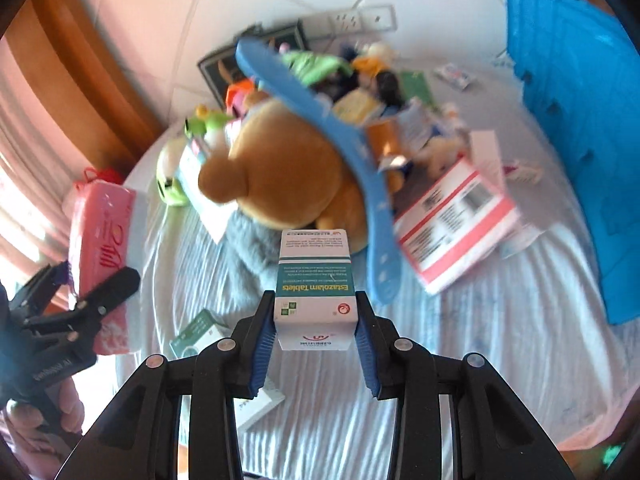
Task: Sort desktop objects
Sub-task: 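Carry the pink tissue pack and tablet box over the blue crate with both tools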
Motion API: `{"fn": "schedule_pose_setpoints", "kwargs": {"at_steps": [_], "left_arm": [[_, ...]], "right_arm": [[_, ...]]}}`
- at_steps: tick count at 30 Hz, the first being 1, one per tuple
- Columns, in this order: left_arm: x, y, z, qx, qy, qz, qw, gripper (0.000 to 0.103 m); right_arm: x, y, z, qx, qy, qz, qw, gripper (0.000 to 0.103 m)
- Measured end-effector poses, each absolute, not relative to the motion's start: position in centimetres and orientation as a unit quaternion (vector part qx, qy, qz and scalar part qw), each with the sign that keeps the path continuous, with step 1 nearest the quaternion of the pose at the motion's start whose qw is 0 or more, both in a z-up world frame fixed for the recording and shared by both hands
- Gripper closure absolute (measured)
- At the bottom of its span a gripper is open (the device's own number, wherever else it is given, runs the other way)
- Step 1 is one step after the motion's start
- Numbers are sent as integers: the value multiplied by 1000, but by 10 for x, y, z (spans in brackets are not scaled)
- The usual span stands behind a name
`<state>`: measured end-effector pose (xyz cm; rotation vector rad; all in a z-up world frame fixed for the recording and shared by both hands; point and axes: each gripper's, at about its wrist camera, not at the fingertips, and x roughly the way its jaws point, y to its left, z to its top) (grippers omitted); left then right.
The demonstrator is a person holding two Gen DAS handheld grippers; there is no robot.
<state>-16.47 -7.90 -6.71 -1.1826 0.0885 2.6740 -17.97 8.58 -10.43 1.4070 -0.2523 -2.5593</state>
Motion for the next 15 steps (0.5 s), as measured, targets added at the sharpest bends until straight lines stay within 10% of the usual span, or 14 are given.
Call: {"fn": "schedule_pose_setpoints", "kwargs": {"at_steps": [15], "left_arm": [[-173, 126, 39, -303, 26, 937, 172, 13]], "right_arm": [[-153, 255, 50, 308, -43, -947, 85, 67]]}}
